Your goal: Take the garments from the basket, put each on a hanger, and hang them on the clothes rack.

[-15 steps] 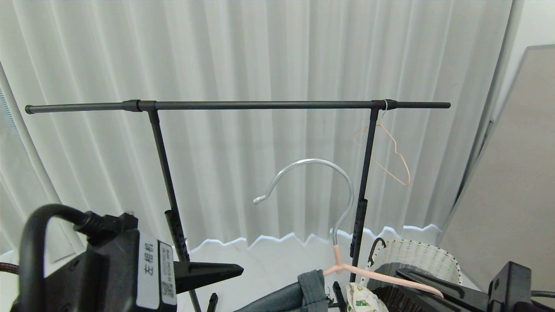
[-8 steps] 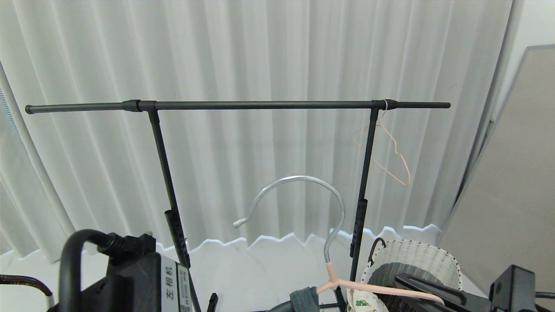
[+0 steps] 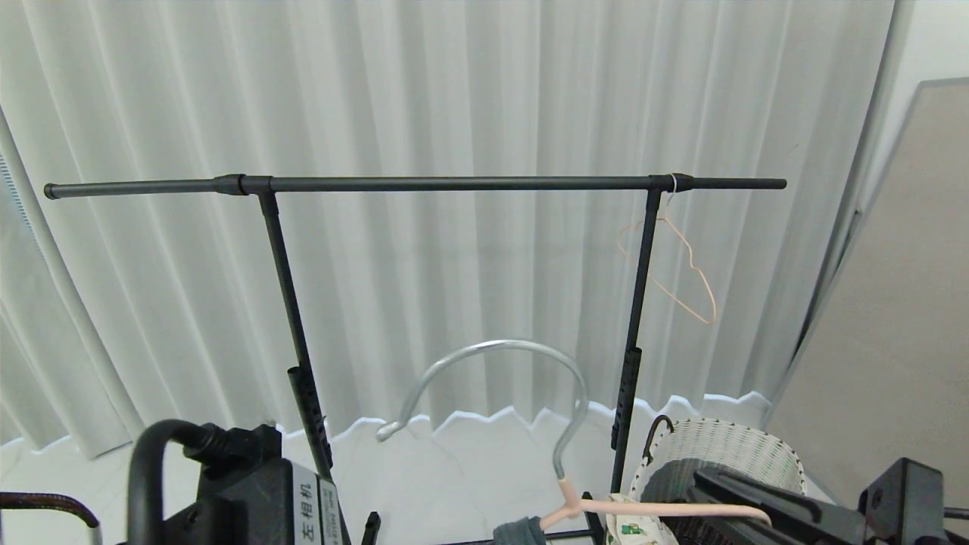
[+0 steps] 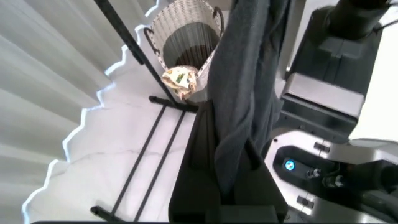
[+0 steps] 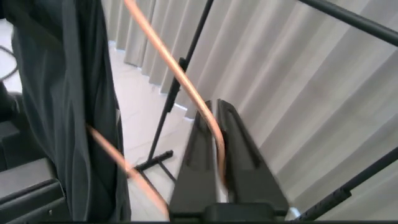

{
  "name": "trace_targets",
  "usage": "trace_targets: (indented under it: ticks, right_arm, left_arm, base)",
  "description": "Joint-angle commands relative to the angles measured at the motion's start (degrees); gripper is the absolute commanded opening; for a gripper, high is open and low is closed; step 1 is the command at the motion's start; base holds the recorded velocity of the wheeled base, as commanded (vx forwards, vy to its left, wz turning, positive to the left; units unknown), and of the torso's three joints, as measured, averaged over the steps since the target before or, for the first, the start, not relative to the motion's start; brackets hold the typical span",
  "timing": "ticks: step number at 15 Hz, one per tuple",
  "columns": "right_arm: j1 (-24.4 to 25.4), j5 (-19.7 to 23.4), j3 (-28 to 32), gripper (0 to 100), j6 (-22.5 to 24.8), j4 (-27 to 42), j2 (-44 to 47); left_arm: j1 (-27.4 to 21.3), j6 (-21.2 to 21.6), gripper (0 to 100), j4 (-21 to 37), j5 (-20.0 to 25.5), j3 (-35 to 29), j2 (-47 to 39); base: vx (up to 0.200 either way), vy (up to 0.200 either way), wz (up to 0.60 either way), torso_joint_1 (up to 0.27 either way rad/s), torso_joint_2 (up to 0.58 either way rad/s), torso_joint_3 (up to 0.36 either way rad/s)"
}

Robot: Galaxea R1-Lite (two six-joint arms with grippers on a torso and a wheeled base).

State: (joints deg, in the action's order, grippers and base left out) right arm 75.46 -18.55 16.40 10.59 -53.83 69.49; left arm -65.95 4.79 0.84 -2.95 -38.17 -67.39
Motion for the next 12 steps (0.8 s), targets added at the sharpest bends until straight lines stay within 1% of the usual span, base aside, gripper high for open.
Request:
trace_targets:
  ticks: [1, 2, 3, 4, 6, 8, 9, 10, 12]
  right_arm:
    - [-0.84, -0.08, -0.05, 100, 0.30, 0.66, -0.23]
    - [-2.16, 0.10, -0.05, 100, 0.39, 0.75, -0.67]
    - [-4.27, 0.10, -0.14, 100, 0.74, 0.84, -0.93]
    - [-6.20, 0.36, -0.14, 100, 0.74, 0.84, -1.11]
    - [-9.45, 1.15, -0.14, 100, 0.48, 0.84, -1.11]
    - [-11.48, 1.85, -0.14, 100, -0.40, 0.92, -1.02]
    - [-12.09, 1.85, -0.05, 100, -2.77, 2.07, -0.67]
    - [-12.18, 1.94, 0.04, 100, -5.14, 4.09, -0.67]
    - [-12.62, 3.79, 1.80, 100, -9.89, 11.03, -0.67]
  left_arm:
    - [0.56, 0.13, 0, -0.23, -2.15, -0.06, -0.11]
    - [0.74, 0.13, 0, -0.31, -4.08, -0.06, -0.11]
    - [1.26, 0.22, 0, -0.31, -7.16, -0.06, -0.11]
    - [1.62, 0.22, 0, -0.31, -8.92, -0.06, 0.07]
    - [3.37, 0.22, 0, -0.40, -10.15, -0.15, 0.07]
    - [7.06, 0.22, 0, -0.40, -10.32, -0.06, 0.07]
    - [11.11, 0.22, 0, -0.40, -10.32, -0.24, -0.11]
    - [13.74, 0.13, 0, -0.49, -10.32, -0.59, -0.11]
    - [16.12, -0.22, 0, -1.28, -10.15, -2.70, 0.07]
  base:
    - [0.000, 0.000, 0.00, 0.000, 0.00, 0.000]
    - [0.000, 0.000, 0.00, 0.000, 0.00, 0.000]
    - [0.000, 0.000, 0.00, 0.000, 0.00, 0.000]
    - [0.000, 0.000, 0.00, 0.000, 0.00, 0.000]
    - [0.000, 0.000, 0.00, 0.000, 0.00, 0.000]
    - [0.000, 0.000, 0.00, 0.000, 0.00, 0.000]
    - [0.000, 0.000, 0.00, 0.000, 0.00, 0.000]
    - [0.000, 0.000, 0.00, 0.000, 0.00, 0.000]
    - [0.000, 0.000, 0.00, 0.000, 0.00, 0.000]
